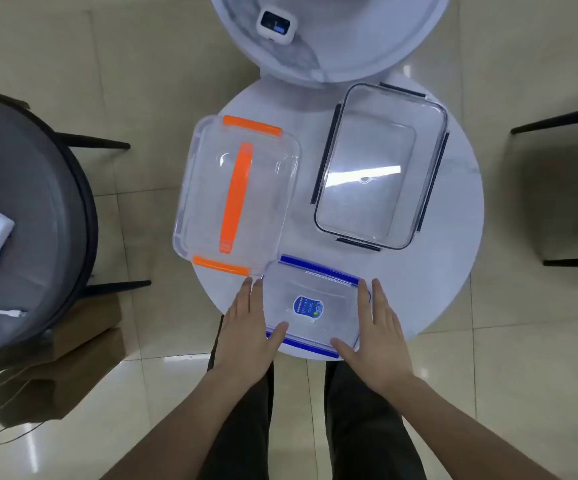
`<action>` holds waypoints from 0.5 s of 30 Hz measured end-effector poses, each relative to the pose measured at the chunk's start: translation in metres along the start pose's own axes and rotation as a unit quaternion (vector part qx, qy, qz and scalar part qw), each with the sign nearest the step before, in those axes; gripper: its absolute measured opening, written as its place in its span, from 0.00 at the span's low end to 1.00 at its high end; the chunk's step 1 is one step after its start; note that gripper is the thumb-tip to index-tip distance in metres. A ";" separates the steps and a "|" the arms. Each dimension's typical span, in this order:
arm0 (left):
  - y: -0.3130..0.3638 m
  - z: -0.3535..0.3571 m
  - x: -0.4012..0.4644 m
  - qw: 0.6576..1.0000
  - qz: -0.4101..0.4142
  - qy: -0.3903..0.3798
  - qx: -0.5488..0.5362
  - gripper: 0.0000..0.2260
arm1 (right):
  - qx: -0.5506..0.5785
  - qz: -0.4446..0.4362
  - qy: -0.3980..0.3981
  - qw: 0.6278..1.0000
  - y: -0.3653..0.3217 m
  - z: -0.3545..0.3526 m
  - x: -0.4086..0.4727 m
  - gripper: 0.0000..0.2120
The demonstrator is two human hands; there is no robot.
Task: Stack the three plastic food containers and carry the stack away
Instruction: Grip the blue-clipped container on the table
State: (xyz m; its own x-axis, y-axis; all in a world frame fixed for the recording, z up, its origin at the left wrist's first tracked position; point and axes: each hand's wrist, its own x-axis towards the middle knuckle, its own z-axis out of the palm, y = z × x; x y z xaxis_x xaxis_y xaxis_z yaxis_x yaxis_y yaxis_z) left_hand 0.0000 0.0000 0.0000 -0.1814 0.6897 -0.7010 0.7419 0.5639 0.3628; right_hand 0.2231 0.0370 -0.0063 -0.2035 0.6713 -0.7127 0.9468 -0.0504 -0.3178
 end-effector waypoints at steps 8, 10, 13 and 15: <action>-0.001 0.011 0.014 0.997 0.030 0.037 -0.062 0.40 | 0.038 0.007 0.012 0.999 0.006 0.013 0.011 0.54; 0.000 0.013 0.015 0.996 0.026 0.042 -0.077 0.40 | 0.047 0.011 0.014 0.999 0.007 0.015 0.013 0.54; 0.002 0.016 0.017 0.995 0.008 0.041 -0.090 0.41 | 0.086 0.016 0.015 0.996 0.006 0.018 0.013 0.53; 0.001 0.016 0.020 0.994 -0.007 0.037 -0.099 0.42 | 0.118 0.028 0.016 0.992 0.003 0.017 0.012 0.53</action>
State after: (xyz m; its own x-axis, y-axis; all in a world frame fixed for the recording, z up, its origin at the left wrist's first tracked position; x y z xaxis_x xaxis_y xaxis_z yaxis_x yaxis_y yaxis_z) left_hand 0.0081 0.0068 -0.0233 -0.2425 0.7091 -0.6620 0.5996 0.6461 0.4724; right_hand 0.2187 0.0323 -0.0268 -0.1404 0.6851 -0.7148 0.8706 -0.2583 -0.4187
